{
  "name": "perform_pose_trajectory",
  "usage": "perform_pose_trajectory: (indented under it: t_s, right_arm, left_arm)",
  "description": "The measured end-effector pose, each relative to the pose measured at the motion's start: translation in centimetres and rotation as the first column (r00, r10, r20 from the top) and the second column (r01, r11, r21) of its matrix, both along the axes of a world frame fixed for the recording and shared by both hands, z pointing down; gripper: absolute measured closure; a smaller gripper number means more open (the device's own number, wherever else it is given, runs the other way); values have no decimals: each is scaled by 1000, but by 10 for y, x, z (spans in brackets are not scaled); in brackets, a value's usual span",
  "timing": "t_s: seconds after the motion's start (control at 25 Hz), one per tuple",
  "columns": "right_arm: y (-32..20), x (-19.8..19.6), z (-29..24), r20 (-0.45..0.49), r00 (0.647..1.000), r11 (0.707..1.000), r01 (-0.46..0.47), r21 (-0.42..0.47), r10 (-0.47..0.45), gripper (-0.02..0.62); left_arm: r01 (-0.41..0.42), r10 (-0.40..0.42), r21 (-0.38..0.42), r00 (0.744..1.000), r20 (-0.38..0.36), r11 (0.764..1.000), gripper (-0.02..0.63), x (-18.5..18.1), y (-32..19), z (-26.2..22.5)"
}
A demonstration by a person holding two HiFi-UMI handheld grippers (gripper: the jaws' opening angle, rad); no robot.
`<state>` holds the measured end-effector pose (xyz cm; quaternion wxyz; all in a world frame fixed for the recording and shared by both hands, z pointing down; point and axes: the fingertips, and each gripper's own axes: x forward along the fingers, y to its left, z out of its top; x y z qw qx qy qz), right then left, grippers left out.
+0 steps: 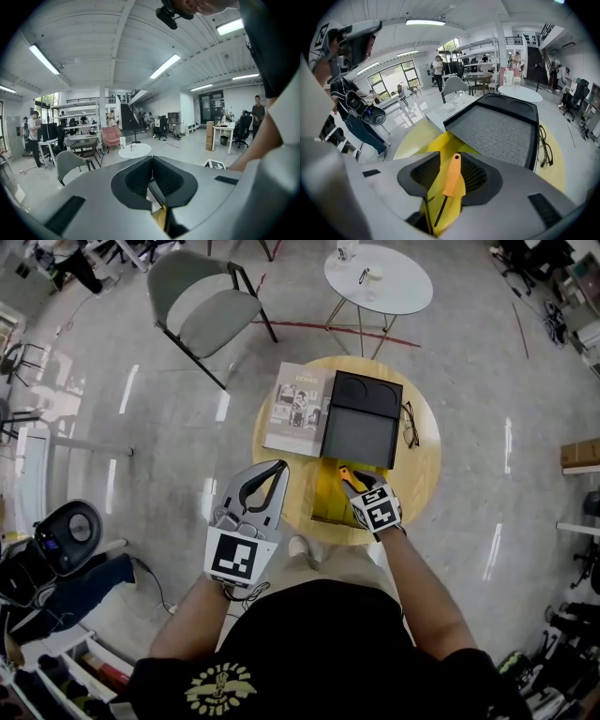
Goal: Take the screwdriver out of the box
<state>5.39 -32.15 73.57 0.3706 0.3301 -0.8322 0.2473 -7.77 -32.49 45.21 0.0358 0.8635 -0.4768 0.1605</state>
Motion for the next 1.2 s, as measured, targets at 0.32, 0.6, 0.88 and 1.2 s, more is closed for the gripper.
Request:
perform_pose_trajectory:
  t_s: [0.32,0.6,0.88,1.2]
  right_arm:
    - [5,3,38,-32,999,997,-11,-73,8,439]
    - [4,-4,54,-59,998,994,-12,-105,6,418]
    - [0,-2,65,-117,993,987,-50,-152,32,466]
    - [2,5,35,-4,998,994,-66,-86,66,471]
  left_arm:
    - [13,-13,-2,1000,12,1000,589,-4,0,-2]
    - [24,-23,-27,999,27,999,589,-8,5,5]
    - [35,-34,-29,999,36,999,588,-13,12,2]
    - [46,-46,-8,999,20,999,589,-19,20,-8]
